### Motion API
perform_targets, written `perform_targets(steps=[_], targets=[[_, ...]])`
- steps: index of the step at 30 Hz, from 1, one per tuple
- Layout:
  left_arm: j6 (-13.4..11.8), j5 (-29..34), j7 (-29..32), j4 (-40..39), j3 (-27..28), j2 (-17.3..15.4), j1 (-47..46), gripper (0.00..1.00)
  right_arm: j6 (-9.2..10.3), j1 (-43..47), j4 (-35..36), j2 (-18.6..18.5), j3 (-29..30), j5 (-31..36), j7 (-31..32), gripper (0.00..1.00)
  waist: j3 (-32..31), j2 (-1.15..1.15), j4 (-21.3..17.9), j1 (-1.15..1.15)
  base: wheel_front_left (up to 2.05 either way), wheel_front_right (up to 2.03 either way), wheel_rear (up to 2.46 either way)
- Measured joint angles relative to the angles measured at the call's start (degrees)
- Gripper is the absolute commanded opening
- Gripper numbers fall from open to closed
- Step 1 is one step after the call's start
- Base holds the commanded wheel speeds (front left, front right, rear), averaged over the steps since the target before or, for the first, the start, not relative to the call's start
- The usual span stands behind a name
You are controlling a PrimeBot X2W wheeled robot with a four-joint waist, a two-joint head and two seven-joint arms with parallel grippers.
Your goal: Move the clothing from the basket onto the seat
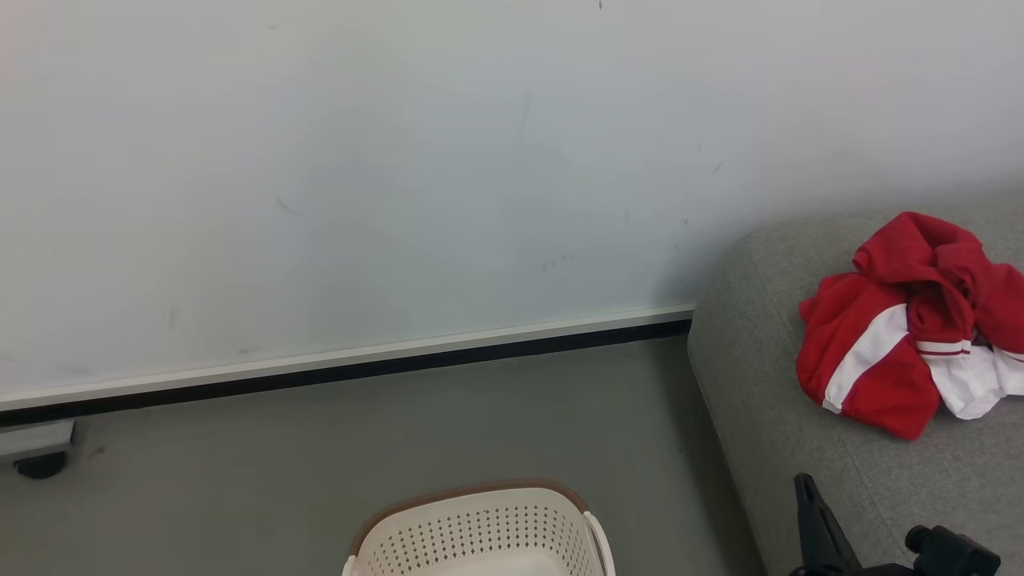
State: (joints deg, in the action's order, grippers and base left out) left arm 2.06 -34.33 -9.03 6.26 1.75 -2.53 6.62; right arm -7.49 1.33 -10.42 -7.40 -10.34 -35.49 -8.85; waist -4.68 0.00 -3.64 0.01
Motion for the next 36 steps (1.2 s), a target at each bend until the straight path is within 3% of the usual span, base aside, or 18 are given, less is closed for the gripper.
perform_targets(steps=[14,36], targets=[[1.4,-12.7,2.6,2.5,0.2,0.0,-3.5,0.0,0.0,-2.3,-1.6,0.3,3.6,-12.7,3.4,0.0,0.8,0.0,0.5,0.0,0.0,0.0,0.0],[2.5,-27.8,5.8,5.4,0.4,-0.1,-7.5,0.0,0.01,-5.3,-3.5,0.9,8.5,-27.9,7.7,0.0,1.9,0.0,1.3,0.0,0.0,0.0,0.0]])
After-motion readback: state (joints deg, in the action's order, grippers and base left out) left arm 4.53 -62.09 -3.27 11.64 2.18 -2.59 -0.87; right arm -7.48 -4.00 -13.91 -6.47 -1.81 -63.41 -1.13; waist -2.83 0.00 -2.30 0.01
